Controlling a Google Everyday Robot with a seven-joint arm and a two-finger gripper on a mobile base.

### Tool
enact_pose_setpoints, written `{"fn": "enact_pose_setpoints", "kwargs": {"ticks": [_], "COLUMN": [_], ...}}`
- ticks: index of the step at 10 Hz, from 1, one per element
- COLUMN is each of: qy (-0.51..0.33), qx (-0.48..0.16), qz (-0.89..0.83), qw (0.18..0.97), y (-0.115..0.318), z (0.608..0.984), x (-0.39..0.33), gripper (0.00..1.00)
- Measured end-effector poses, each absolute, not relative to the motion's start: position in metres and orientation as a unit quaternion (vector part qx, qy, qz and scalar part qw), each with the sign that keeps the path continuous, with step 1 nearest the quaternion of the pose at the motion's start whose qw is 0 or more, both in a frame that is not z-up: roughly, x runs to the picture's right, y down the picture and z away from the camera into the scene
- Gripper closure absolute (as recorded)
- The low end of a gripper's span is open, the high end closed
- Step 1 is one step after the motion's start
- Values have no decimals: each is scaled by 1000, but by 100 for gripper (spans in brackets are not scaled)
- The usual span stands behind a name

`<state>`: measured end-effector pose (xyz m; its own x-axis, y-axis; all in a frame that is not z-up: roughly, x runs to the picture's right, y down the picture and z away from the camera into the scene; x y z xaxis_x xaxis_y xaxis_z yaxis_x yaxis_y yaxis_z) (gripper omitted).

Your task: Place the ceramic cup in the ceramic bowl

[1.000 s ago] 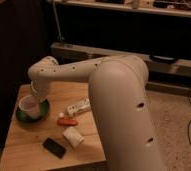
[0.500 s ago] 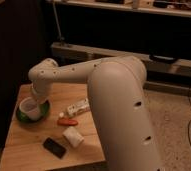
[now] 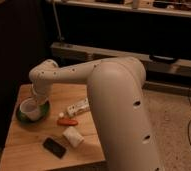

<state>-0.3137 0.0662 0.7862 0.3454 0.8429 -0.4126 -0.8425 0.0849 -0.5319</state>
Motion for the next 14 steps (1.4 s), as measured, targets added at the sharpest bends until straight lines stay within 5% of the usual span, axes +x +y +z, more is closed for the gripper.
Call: {"fn": "enact_pose_setpoints", "kwargs": {"ticks": [9, 14], "qy": [0, -1], "qx": [-370, -374], "qz": [564, 561], "qw": [738, 739], "y": [77, 82], "z": [792, 794], "x": [-315, -317], "gripper": [75, 50]}}
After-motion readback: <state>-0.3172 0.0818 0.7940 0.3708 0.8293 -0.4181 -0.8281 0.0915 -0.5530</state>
